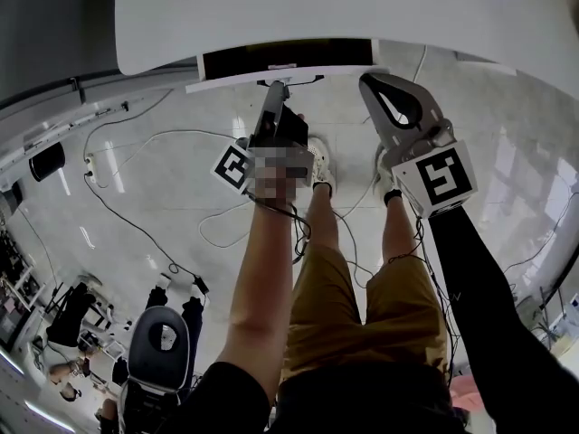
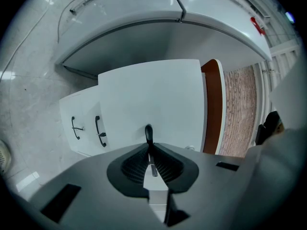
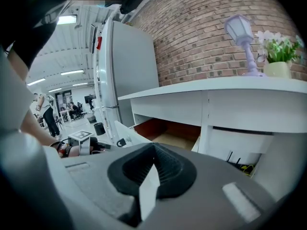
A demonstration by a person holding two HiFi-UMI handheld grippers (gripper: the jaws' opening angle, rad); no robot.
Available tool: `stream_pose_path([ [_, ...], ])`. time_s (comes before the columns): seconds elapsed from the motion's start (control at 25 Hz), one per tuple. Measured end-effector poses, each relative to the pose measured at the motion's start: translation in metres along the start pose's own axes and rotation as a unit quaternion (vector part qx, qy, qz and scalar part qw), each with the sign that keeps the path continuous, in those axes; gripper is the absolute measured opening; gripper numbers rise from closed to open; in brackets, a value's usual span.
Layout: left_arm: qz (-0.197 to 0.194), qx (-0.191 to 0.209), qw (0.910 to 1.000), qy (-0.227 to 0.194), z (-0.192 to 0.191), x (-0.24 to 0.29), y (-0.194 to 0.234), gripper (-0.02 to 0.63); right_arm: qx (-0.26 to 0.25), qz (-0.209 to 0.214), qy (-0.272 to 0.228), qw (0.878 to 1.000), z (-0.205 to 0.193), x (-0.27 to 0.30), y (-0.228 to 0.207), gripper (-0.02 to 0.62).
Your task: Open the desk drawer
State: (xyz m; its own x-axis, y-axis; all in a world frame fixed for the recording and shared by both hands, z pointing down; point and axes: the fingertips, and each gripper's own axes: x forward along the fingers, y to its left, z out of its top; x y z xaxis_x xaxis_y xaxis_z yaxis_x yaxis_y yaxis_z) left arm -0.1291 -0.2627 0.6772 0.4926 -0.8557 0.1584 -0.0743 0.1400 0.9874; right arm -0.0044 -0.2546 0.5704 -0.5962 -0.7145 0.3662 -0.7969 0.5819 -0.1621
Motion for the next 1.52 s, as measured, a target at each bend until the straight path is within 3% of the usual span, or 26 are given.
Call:
stream_pose_path([
  [0.48,0.013,-0.002,0.9999,-0.003,-0.003,-0.017,0.014,0.035,0.0,0.0,-0.025,1.0,0.022,0.0,0.005,0.0],
  [1.52,0.075,-0.025,0.9969,0.005,-0.029,-0.067,0.049,0.034,0.0,-0.004,-0.031,1.0,0.025,-0.001,0.013,0.0],
])
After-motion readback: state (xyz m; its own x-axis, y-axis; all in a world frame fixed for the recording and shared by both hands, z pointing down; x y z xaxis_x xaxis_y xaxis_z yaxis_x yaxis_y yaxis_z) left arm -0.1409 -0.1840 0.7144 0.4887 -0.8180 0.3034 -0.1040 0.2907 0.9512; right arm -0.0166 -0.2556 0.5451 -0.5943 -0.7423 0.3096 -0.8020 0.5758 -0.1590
